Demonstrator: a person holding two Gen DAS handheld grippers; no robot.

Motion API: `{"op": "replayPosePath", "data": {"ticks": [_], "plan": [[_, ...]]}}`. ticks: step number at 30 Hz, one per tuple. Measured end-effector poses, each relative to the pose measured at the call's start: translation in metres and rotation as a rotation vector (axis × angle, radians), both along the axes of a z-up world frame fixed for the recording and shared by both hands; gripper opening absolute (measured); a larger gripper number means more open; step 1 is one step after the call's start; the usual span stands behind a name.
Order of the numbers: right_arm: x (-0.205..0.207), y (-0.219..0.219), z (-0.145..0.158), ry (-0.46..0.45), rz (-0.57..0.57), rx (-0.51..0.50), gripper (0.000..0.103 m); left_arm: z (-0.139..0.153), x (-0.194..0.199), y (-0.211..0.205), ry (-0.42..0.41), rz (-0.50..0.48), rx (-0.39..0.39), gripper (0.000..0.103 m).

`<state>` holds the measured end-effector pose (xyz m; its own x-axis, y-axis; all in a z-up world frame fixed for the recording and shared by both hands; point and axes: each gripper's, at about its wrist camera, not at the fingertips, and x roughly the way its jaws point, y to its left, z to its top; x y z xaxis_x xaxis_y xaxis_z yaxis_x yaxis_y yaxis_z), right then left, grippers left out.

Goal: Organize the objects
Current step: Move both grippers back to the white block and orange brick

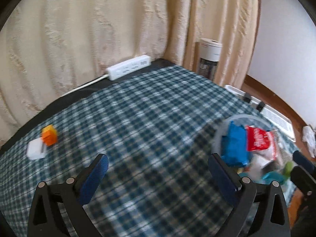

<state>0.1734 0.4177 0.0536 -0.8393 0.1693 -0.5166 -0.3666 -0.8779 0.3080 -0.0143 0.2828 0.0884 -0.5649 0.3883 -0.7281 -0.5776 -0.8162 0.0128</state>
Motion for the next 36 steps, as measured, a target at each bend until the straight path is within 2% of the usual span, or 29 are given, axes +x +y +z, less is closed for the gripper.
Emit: {"op": "replayPosePath", "data": {"ticks": [3,13,20,27,36], "plan": [[-0.01,-0.013,0.001,0.003,0.037,0.003,0.082,-0.004,-0.003,-0.019,0.022,0.045,-0.02,0.103],[-0.046,-0.063,-0.005,-0.037,0.178,0.024,0.083,-0.019,-0.021,-0.078,-0.002,0.164,-0.012,0.103],[-0.073,-0.085,-0.023,-0.107,0.252,-0.028,0.083,-0.026,-0.041,-0.119,-0.017,0.256,-0.012,0.103],[-0.099,-0.114,-0.029,-0.159,0.341,-0.005,0.083,-0.035,-0.066,-0.159,-0.047,0.359,0.004,0.103],[-0.126,-0.134,-0.035,-0.194,0.391,-0.002,0.083,-0.045,-0.092,-0.191,-0.035,0.444,-0.025,0.103]]}}
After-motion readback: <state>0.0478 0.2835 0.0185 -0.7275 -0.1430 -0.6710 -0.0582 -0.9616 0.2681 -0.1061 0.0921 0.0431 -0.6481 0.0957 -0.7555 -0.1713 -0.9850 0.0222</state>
